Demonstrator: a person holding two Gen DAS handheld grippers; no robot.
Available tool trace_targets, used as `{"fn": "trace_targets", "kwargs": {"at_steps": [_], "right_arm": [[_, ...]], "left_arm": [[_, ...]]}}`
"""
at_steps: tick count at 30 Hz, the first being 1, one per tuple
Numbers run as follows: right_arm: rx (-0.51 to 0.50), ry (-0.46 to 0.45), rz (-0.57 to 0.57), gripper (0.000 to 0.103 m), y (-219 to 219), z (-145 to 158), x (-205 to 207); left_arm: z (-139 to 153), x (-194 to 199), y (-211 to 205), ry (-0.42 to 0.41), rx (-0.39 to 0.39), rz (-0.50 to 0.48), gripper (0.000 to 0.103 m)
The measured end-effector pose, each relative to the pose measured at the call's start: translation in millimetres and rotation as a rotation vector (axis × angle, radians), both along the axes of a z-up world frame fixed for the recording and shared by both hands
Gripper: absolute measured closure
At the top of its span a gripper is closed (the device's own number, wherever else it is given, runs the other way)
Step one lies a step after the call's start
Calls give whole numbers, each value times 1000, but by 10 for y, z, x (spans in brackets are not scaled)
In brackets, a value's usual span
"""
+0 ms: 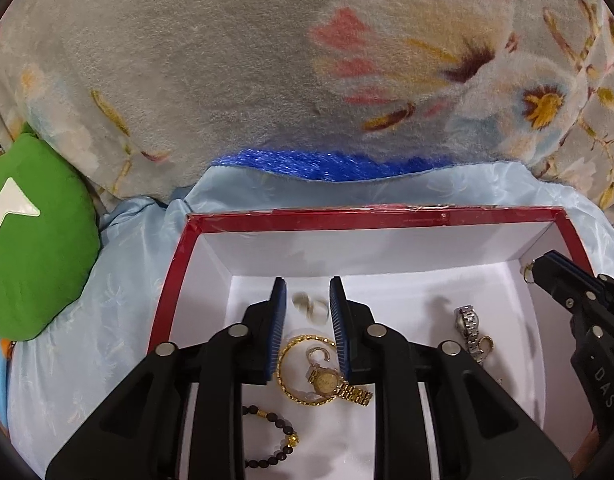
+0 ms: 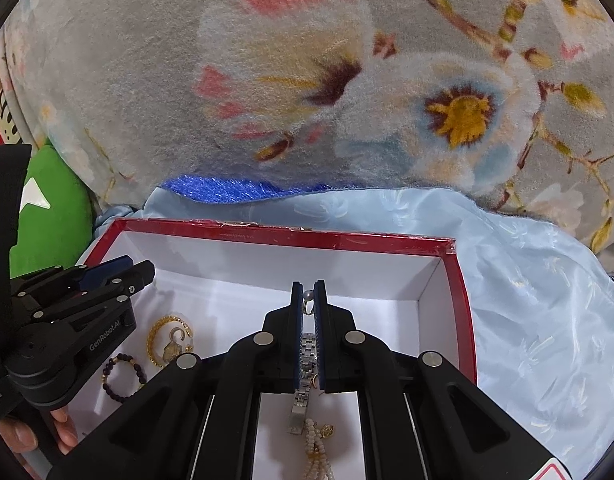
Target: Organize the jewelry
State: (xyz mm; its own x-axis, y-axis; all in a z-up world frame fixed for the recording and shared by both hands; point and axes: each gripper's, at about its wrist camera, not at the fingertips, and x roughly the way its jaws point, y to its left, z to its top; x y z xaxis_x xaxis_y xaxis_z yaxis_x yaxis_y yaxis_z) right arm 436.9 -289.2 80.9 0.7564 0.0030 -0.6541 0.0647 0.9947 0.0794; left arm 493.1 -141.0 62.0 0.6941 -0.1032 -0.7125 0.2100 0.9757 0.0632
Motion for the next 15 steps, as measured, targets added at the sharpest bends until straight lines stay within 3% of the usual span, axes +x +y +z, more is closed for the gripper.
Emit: {"fn": "trace_targets", "kwargs": {"at_steps": [1,3,6,15], "right_arm": [[-2,-1,-7,96,-3,1,-8],[-5,-4,-16,82,-7,4,-15],[-3,-15,-27,74,-21,9,-39],[16,-21,-41,71,-65,10,-50]], "left_arm": [[-4,-1,5,-1,4,10,59],[-4,-7,13,-13,16,33,49],[0,-12,18,-17,12,23,49],[18,-32,6,-35,20,18,49]]}}
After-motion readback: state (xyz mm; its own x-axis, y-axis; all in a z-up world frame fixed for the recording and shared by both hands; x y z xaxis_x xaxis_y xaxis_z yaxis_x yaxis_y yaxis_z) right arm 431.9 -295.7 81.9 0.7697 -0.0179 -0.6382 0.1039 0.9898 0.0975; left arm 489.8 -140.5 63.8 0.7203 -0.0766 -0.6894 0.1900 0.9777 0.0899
